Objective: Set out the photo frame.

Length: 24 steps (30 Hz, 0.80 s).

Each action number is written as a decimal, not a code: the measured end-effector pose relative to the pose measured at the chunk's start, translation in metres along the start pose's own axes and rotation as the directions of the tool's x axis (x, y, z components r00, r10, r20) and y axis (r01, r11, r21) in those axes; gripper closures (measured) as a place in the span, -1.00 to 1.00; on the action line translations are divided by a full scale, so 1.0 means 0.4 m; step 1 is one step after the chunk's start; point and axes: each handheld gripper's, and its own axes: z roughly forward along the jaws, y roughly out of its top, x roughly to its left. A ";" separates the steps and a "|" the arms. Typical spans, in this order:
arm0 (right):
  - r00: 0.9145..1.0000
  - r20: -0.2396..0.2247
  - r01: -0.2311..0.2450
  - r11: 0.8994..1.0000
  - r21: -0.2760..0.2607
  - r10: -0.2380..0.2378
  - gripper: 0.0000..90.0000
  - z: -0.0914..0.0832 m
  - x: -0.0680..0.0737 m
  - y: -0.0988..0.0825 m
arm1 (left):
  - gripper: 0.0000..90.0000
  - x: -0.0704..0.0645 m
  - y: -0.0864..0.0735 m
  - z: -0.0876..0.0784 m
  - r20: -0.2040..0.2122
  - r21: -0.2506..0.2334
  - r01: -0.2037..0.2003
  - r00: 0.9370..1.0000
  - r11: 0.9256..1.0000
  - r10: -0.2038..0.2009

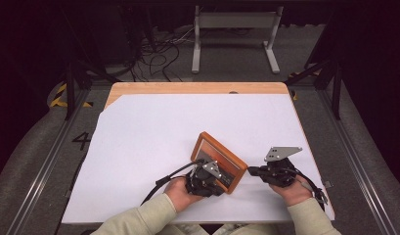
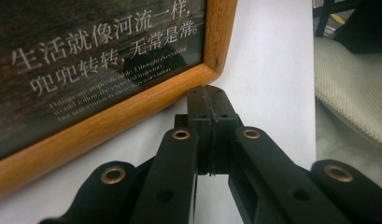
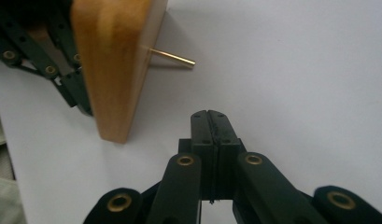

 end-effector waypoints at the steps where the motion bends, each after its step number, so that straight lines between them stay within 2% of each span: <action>1: 1.000 -0.009 0.007 1.000 0.004 -0.007 1.00 -0.001 0.003 -0.002 | 0.99 -0.001 0.000 -0.001 -0.003 0.000 0.000 1.000 1.000 0.000; 3: 1.000 -0.027 0.015 1.000 0.010 -0.014 1.00 -0.002 0.015 -0.006 | 0.99 -0.001 -0.003 -0.009 -0.005 0.005 -0.005 1.000 1.000 0.005; 5: 0.999 -0.044 0.023 1.000 0.018 -0.022 1.00 0.000 0.028 -0.010 | 0.99 0.000 -0.006 -0.025 -0.005 -0.010 0.000 1.000 1.000 0.000; 12: 0.990 -0.114 0.085 0.995 0.056 -0.079 1.00 0.020 0.087 -0.015 | 0.99 0.018 -0.030 -0.100 -0.023 -0.087 0.024 0.999 0.996 -0.026; 13: 0.989 -0.124 0.091 0.994 0.060 -0.083 1.00 0.023 0.093 -0.015 | 0.99 0.022 -0.036 -0.116 -0.027 -0.112 0.040 0.999 0.993 -0.043; 14: 0.986 -0.139 0.099 0.993 0.062 -0.090 1.00 0.028 0.100 -0.015 | 0.99 0.022 -0.036 -0.116 -0.027 -0.112 0.040 0.999 0.993 -0.043; 15: 0.984 -0.149 0.103 0.993 0.066 -0.092 1.00 0.033 0.106 -0.015 | 0.99 0.030 -0.043 -0.137 -0.033 -0.139 0.047 0.998 0.989 -0.052; 17: 0.983 -0.155 0.108 0.992 0.064 -0.097 1.00 0.037 0.109 -0.014 | 0.98 0.035 -0.047 -0.146 -0.036 -0.151 0.050 0.998 0.987 -0.056; 19: 0.977 -0.182 0.121 0.991 0.050 -0.110 1.00 0.050 0.120 -0.012 | 0.98 0.049 -0.057 -0.169 -0.047 -0.182 0.060 0.996 0.981 -0.070; 20: 0.975 -0.190 0.127 0.991 0.042 -0.117 1.00 0.057 0.122 -0.011 | 0.97 0.049 -0.057 -0.169 -0.047 -0.182 0.060 0.996 0.981 -0.070; 24: 0.973 -0.194 0.140 0.989 0.049 -0.128 1.00 0.083 0.132 -0.012 | 0.96 0.066 -0.067 -0.197 -0.068 -0.218 0.085 0.992 0.972 -0.102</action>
